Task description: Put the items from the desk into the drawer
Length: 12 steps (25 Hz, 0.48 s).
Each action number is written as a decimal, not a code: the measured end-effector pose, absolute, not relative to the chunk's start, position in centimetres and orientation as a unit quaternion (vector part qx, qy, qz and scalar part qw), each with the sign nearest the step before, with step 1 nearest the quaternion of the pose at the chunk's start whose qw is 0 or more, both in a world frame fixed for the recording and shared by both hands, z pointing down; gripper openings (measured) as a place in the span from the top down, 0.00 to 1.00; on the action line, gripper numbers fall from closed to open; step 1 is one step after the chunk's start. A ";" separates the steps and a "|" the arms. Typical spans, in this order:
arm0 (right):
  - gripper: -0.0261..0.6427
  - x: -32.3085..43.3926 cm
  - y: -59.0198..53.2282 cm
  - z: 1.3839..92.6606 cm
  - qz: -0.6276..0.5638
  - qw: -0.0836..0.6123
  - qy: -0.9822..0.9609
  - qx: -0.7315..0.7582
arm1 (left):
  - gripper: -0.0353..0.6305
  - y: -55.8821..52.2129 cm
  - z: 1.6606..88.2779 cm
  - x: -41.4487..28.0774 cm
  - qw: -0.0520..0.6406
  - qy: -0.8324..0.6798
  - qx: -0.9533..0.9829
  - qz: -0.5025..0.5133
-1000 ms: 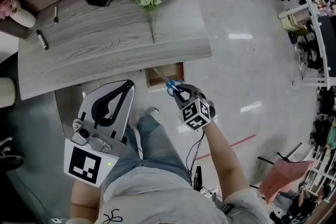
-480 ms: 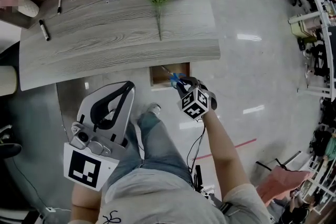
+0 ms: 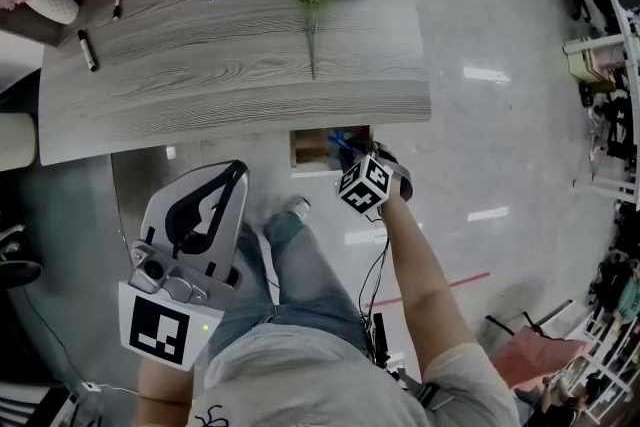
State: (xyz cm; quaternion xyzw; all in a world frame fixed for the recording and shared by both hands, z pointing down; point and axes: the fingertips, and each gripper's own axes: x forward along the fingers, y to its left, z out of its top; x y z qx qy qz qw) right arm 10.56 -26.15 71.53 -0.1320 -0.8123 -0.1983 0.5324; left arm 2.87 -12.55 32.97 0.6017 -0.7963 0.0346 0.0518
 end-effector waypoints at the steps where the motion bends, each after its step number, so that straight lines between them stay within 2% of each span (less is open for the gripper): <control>1: 0.83 10.4 -26.1 71.8 -0.201 0.535 -0.810 -0.133 | 0.93 -12.6 33.0 2.7 0.052 -0.797 0.600 0.036; 12: 0.82 10.2 -26.1 72.9 -0.189 0.539 -0.811 -0.127 | 0.93 -13.0 33.3 1.9 0.057 -0.799 0.598 0.036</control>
